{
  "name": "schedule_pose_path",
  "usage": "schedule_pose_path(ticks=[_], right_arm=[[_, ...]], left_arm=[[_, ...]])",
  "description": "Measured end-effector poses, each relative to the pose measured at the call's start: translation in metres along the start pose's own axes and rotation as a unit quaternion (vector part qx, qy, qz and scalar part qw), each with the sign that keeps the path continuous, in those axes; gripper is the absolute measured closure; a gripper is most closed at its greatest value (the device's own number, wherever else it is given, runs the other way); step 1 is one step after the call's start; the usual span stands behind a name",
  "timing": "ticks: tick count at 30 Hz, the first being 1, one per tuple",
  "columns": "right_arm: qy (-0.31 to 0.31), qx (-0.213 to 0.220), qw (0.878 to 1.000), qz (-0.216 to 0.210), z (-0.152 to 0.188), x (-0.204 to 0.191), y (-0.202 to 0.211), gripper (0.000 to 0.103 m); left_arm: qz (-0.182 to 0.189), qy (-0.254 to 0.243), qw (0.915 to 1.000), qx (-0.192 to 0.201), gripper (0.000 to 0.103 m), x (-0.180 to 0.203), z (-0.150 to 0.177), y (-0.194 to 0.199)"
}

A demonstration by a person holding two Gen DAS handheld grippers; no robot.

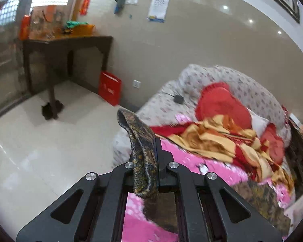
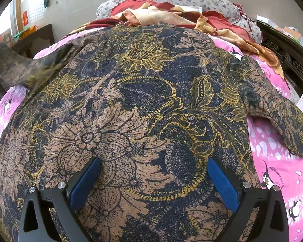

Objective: Fold small clothes

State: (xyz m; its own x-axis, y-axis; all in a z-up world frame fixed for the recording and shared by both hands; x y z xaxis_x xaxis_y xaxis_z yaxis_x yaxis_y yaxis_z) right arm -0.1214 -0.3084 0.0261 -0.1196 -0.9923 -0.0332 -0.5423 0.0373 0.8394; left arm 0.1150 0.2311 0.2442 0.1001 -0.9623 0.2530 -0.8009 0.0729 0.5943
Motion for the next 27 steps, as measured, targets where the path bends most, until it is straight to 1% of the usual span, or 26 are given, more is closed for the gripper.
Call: schedule_pose_path(ticks=[2,3,4,6,9,11,12,15,16,17,20,22,23,24,25,26,27], right_arm=[[0.0,0.0,1.0,0.0,0.0,0.0,0.0,0.0],[0.0,0.0,1.0,0.0,0.0,0.0,0.0,0.0],[0.0,0.0,1.0,0.0,0.0,0.0,0.0,0.0],[0.0,0.0,1.0,0.0,0.0,0.0,0.0,0.0],[0.0,0.0,1.0,0.001,0.0,0.0,0.0,0.0],[0.0,0.0,1.0,0.001,0.0,0.0,0.0,0.0],[0.0,0.0,1.0,0.001,0.0,0.0,0.0,0.0],[0.001,0.0,1.0,0.001,0.0,0.0,0.001,0.0],[0.001,0.0,1.0,0.002,0.0,0.0,0.001,0.0],[0.0,-0.001,1.0,0.002,0.001,0.001,0.001,0.0],[-0.001,-0.016,1.0,0.0,-0.001,0.002,0.001,0.0],[0.0,-0.04,0.999,0.0,-0.007,0.003,0.004,0.0],[-0.003,-0.035,0.999,0.004,-0.012,0.003,0.01,0.0],[-0.005,-0.017,1.0,0.002,-0.017,0.004,0.019,0.0],[-0.003,0.012,1.0,-0.013,-0.026,0.003,0.032,0.0],[-0.002,0.025,0.999,-0.023,-0.033,0.002,0.037,0.0],[-0.001,0.031,0.999,-0.032,-0.042,0.0,0.04,0.0]], left_arm=[[-0.006,0.004,0.9999,0.007,0.1,-0.006,-0.007,0.003],[-0.002,0.009,0.9999,0.006,0.1,-0.006,-0.007,0.004],[0.012,0.013,0.9998,-0.001,0.1,-0.004,-0.004,0.002],[0.029,-0.001,0.9995,-0.007,0.1,0.012,0.007,0.003],[0.074,-0.038,0.996,-0.033,0.1,0.058,0.039,-0.006],[0.112,-0.057,0.9906,-0.054,0.1,0.096,0.069,-0.015],[0.134,-0.064,0.9865,-0.069,0.1,0.116,0.087,-0.021],[0.174,-0.077,0.9751,-0.114,0.1,0.169,0.137,-0.038],[0.189,-0.077,0.9691,-0.139,0.1,0.189,0.161,-0.048],[0.196,-0.076,0.9654,-0.154,0.1,0.201,0.175,-0.056],[0.209,-0.088,0.9518,-0.207,0.1,0.241,0.23,-0.08],[0.199,-0.104,0.944,-0.241,0.099,0.258,0.258,-0.095],[0.198,-0.111,0.9399,-0.255,0.098,0.263,0.27,-0.101],[0.197,-0.115,0.9372,-0.264,0.098,0.265,0.278,-0.105],[0.193,-0.119,0.9361,-0.269,0.097,0.266,0.286,-0.108],[0.192,-0.116,0.9359,-0.271,0.094,0.265,0.291,-0.108],[0.2,-0.106,0.9348,-0.274,0.092,0.262,0.294,-0.108]])
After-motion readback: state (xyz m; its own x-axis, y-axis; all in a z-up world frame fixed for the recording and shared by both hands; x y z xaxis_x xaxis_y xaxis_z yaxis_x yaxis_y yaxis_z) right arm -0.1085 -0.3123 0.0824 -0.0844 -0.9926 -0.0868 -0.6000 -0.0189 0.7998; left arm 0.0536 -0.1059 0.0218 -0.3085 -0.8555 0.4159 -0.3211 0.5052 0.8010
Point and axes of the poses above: each gripper's, at about its wrist camera, not at the fingertips, and y roughly against the way its jaws point, x to its right, z to its underside, the point moved 1 cm from there along -y, roughly the way its jaws point, and after that the axes turned 3 degrees about -x, right-handed, at the moved point
